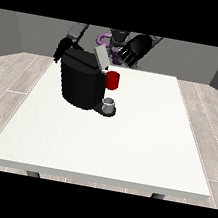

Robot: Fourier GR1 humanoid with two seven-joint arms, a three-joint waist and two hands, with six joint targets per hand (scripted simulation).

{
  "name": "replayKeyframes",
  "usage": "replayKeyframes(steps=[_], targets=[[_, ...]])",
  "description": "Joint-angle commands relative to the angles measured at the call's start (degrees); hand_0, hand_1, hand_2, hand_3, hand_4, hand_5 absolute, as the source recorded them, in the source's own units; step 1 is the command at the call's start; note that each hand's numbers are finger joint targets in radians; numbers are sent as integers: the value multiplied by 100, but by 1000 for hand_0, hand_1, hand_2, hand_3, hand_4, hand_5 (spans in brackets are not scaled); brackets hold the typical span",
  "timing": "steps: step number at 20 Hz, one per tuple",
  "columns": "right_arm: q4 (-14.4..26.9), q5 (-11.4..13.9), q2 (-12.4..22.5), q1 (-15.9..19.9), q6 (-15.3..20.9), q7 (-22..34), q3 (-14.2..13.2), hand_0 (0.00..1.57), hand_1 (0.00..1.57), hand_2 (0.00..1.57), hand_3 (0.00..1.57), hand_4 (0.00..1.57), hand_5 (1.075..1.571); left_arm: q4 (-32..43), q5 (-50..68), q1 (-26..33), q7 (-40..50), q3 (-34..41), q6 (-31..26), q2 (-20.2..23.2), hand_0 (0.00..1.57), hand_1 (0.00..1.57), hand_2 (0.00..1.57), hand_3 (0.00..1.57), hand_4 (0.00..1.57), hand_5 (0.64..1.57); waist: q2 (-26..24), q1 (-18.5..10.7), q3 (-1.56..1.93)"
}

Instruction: Insert the coffee pod into the coffee machine and close the lid

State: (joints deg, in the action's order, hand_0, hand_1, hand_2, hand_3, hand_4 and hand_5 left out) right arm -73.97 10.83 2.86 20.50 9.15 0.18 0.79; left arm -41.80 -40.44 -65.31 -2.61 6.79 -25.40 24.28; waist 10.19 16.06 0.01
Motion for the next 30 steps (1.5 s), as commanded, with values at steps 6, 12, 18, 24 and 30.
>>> replayKeyframes(steps=[6, 12, 18, 24, 30], targets=[[-22, -167, 70, 614, 77, 10, -331, 0, 0, 0, 0, 0, 1571, 113, -94, -565, -6, 14, 74, 50, 1223, 1223, 1288, 1245, 491, 1571, 628, 58, 1], [35, -30, 5, 208, 192, -243, -236, 0, 0, 0, 0, 100, 1571, 237, -152, -384, -269, -1, 116, 148, 1186, 1186, 1256, 1227, 472, 1571, 707, 54, 0], [-77, 19, 31, 258, 175, 68, -189, 0, 0, 0, 0, 186, 1571, 421, -181, -380, -342, 16, 94, 171, 1243, 1243, 1284, 1230, 423, 1571, 633, 97, -1], [188, -170, 122, 448, 100, -240, -434, 0, 0, 0, 0, 36, 1571, 373, -221, -660, -134, -8, 155, 0, 1196, 1196, 1252, 1201, 418, 1571, 810, 82, 2], [270, -96, 21, 383, 221, -35, -388, 0, 0, 0, 0, 0, 1571, 413, -204, -688, 6, -33, 120, -262, 1227, 1227, 1258, 1198, 406, 1571, 498, 33, 2]])
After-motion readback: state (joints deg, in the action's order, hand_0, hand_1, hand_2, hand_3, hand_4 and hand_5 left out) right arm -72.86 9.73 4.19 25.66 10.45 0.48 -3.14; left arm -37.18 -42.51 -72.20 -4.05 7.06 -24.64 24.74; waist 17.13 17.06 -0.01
